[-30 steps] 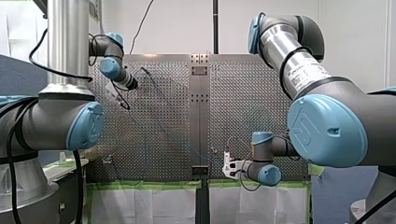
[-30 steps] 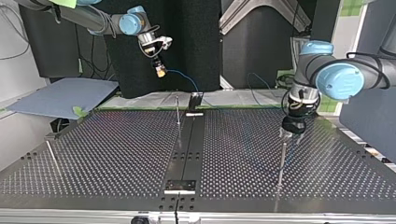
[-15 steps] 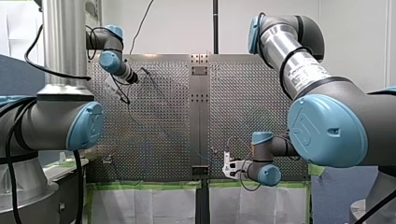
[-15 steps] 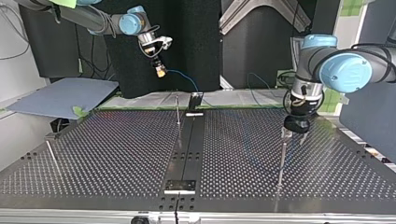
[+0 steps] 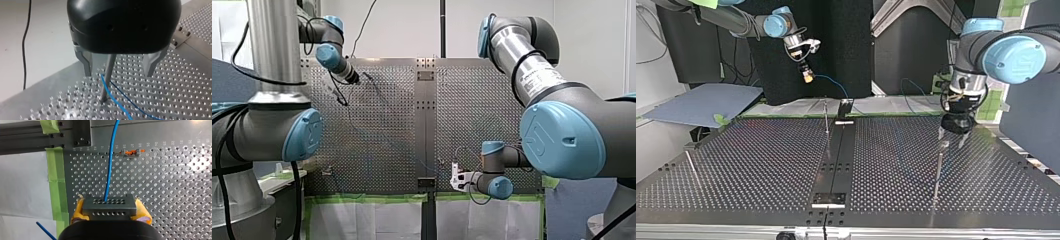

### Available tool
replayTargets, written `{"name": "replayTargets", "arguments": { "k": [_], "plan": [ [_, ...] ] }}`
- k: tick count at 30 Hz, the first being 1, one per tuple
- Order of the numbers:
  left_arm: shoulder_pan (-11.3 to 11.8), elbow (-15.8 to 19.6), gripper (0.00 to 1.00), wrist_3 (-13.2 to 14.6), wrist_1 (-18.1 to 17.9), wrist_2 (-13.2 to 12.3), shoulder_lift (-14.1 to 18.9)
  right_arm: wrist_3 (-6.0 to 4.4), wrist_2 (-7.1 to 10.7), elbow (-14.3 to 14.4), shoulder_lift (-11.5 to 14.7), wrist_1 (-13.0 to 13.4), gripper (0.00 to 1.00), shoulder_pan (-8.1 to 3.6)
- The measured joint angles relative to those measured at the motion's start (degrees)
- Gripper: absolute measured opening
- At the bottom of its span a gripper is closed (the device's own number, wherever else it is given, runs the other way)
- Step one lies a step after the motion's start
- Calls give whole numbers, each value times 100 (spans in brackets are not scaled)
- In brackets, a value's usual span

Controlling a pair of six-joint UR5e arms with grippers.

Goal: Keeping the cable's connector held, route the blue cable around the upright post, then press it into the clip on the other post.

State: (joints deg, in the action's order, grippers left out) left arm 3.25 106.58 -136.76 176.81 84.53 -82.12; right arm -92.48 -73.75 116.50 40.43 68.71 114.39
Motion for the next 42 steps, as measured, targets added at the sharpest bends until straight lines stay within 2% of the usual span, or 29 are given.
{"name": "replayTargets", "arguments": {
  "k": [7, 10, 13, 24, 31, 36, 42],
  "plan": [
    [-26, 61, 100, 266, 143, 1, 369, -15, -6, 0, 1, 17, 0, 0],
    [-20, 53, 100, 475, 310, 25, 568, -29, -7, 0, 0, 15, 0, 0],
    [-8, -31, 100, 659, 485, 117, 626, -39, -8, 0, 1, 17, 0, 0],
    [-81, -553, 100, 1224, 1047, 545, 418, -62, -9, -24, -1, 17, 0, 25],
    [-125, -894, 100, 1565, 1384, 366, 329, -69, -9, -31, 1, 4, 0, 47],
    [-166, -1194, 100, 1865, 1509, 209, 98, -71, -9, -33, 2, -1, 0, 71],
    [-215, -1427, 100, 2227, 1603, 242, -33, -85, -9, -35, 2, -10, 0, 95]
  ]
}}
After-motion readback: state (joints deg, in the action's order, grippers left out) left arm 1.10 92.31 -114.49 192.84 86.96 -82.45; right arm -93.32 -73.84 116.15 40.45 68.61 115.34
